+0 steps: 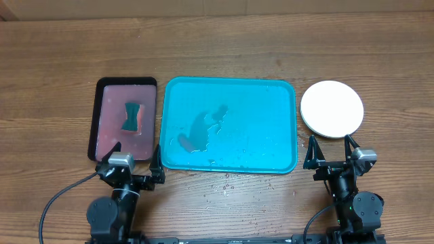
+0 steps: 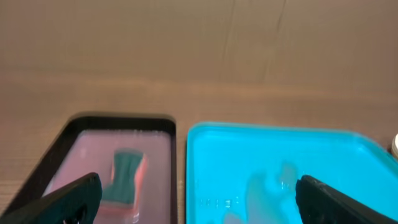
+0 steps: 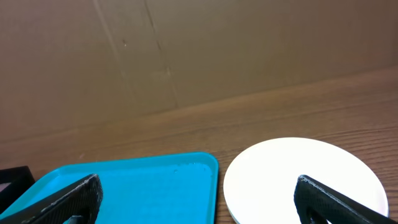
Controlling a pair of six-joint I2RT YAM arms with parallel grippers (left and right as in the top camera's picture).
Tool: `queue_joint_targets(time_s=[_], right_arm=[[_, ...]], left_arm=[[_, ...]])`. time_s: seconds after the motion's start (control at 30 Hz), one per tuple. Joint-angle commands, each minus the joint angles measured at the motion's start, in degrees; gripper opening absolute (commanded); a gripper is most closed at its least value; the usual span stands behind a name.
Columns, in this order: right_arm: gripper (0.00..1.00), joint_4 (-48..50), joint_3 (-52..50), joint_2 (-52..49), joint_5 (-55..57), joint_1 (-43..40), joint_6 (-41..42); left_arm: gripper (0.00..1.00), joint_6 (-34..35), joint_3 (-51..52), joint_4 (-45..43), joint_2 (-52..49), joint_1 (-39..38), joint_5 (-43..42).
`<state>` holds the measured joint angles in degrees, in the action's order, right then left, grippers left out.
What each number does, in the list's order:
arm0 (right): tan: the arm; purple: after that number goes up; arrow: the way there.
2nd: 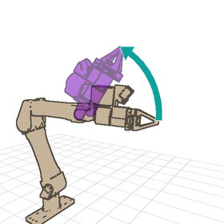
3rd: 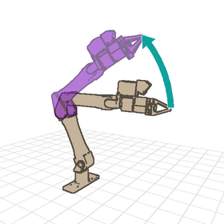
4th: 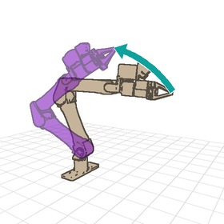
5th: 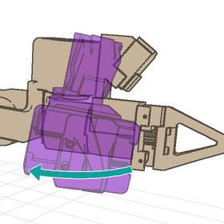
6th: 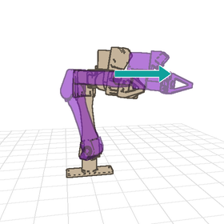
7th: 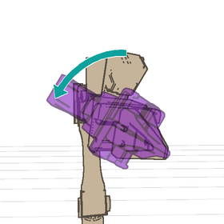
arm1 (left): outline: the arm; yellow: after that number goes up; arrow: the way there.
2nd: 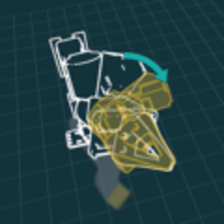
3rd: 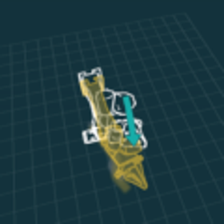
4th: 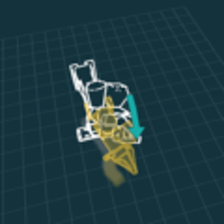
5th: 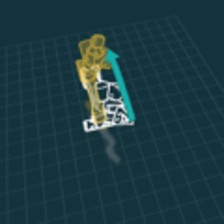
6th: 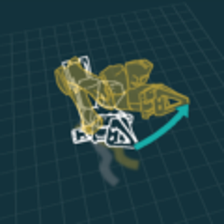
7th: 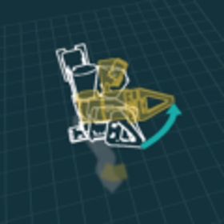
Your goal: Clean dirty plates on tray and stack at the side
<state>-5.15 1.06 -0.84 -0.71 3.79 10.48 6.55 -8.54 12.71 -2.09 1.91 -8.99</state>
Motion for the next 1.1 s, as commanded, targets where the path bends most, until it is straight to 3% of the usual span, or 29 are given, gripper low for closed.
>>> queue_joint_targets(time_s=[0.0, 0.13, 0.3, 0.4, 1.07], right_arm=[[1.0, 0.3, -0.6, 0.7, -0.3, -0.2, -0.2], [1.0, 0.3, -0.6, 0.7, -0.2, -0.2, -0.2], [1.0, 0.3, -0.6, 0.7, -0.3, -0.2, -0.2], [1.0, 0.3, -0.6, 0.7, -0.2, -0.2, -0.2], [1.0, 0.3, -0.6, 0.7, -0.3, -0.2, -0.2]], left_arm=[[1.0, 0.4, 3.9, -7.5, 1.8, -0.5, 0.6], [1.0, -3.7, 8.2, -18.8, 1.9, -0.8, 0.7], [1.0, -3.7, 8.3, -15.9, 1.9, -0.9, 4.2], [1.0, -2.1, 8.3, -8.3, 1.9, -0.9, 3.0], [1.0, -1.4, 8.3, -8.7, 1.8, -0.9, 3.2]])
